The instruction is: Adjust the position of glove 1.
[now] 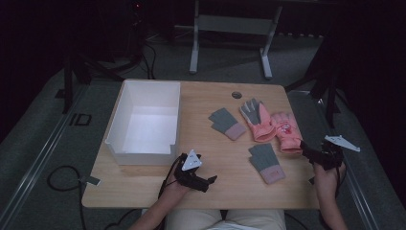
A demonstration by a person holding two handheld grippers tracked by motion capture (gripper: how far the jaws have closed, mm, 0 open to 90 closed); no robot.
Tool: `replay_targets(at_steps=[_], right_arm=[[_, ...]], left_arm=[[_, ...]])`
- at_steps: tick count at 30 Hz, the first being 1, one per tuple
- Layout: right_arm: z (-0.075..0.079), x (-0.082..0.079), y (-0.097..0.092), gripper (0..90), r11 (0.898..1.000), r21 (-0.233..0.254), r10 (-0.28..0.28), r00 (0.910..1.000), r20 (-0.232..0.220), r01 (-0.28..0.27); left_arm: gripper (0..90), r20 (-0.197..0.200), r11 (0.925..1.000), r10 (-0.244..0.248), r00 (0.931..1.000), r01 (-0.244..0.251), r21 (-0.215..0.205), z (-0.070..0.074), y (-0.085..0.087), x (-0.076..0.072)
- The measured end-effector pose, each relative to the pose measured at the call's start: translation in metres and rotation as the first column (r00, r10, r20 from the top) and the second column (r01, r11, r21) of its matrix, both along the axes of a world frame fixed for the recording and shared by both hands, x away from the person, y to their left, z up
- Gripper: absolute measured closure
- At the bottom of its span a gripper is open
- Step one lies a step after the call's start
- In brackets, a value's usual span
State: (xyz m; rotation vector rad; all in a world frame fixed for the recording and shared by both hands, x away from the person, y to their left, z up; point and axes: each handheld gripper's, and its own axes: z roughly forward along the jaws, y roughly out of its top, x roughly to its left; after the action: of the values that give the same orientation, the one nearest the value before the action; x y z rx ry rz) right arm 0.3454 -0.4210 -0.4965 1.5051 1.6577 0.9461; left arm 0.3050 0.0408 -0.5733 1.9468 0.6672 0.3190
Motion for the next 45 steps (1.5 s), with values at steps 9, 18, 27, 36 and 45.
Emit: replay_targets(at_steps=[9,18,27,36,45], right_arm=[[0.029,0.016,0.011,12.4,1.0,-0.004,0.028,0.9989,0.039,-0.028],[0.058,0.029,0.032,14.9,0.998,-0.034,0.062,0.9948,0.08,-0.06],[0.086,0.044,0.056,12.7,0.996,0.011,0.089,0.9915,0.095,-0.09],[0.102,0.06,0.085,11.0,0.98,0.028,0.19,0.9731,0.13,-0.195],[0.107,0.064,0.119,11.4,0.925,0.0,0.374,0.9148,0.152,-0.379]], left_arm=[[0.4,0.002,1.0,0.001,1.0,-0.001,-0.002,0.0,0.0,0.0],[0.5,0.002,1.0,-0.002,1.0,0.002,-0.001,0.0,0.0,0.0],[0.4,0.0,1.0,-0.006,1.0,0.006,-0.002,0.0,0.0,0.0],[0.5,0.007,1.0,-0.009,0.9999,0.009,0.003,0.0,-0.001,-0.001],[0.4,0.0,0.9999,-0.012,0.9999,0.012,0.003,0.0,-0.001,0.0]])
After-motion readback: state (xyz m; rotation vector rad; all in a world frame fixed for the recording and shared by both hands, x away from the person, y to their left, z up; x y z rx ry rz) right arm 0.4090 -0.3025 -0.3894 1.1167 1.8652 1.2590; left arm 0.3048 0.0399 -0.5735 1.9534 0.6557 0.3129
